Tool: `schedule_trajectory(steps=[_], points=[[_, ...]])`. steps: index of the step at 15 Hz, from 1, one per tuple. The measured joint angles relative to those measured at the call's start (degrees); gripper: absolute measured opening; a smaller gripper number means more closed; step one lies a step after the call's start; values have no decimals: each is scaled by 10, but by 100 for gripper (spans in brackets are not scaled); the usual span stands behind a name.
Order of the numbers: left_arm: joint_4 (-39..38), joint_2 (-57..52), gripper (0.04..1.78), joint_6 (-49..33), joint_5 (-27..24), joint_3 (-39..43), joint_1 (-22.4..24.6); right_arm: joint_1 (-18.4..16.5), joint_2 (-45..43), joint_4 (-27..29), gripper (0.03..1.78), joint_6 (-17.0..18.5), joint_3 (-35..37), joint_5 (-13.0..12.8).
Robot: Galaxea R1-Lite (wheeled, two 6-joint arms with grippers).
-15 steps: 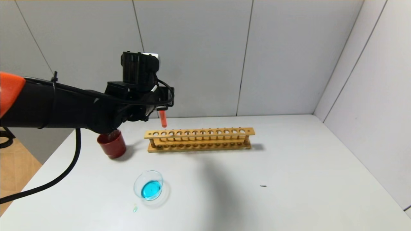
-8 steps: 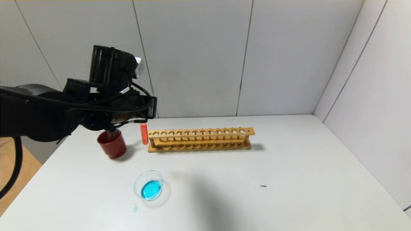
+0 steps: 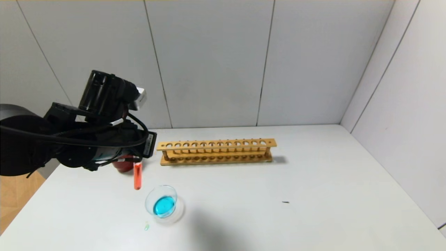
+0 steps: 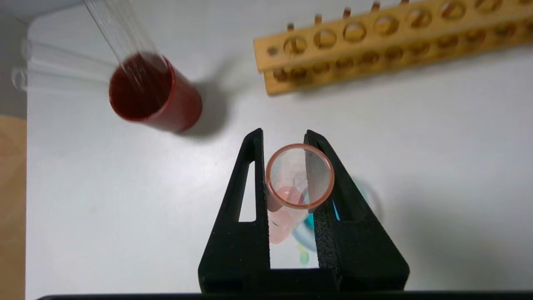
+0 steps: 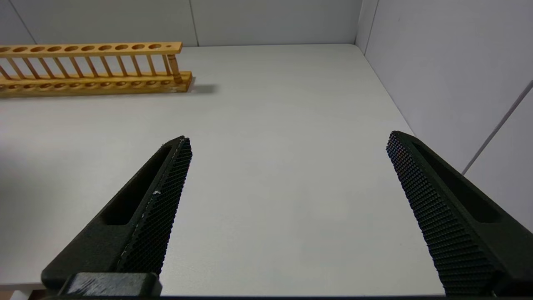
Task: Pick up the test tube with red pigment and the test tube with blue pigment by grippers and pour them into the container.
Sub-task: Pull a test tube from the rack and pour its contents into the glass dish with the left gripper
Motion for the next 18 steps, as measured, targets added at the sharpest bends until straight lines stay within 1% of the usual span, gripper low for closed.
schedule_trajectory(steps=[2, 6, 10, 12, 15, 18], points=[[37, 2, 34, -17, -13, 5, 0, 0, 0, 0, 171, 0, 0, 0], [125, 15, 34, -20, -59, 14, 1, 0, 0, 0, 171, 0, 0, 0], [181, 31, 34, -18, -67, 11, 0, 0, 0, 0, 171, 0, 0, 0], [233, 43, 34, -18, -74, -10, 0, 0, 0, 0, 171, 0, 0, 0], [292, 68, 34, -14, -86, -45, 1, 0, 0, 0, 171, 0, 0, 0], [382, 95, 34, -6, -92, -94, 3, 0, 0, 0, 171, 0, 0, 0]])
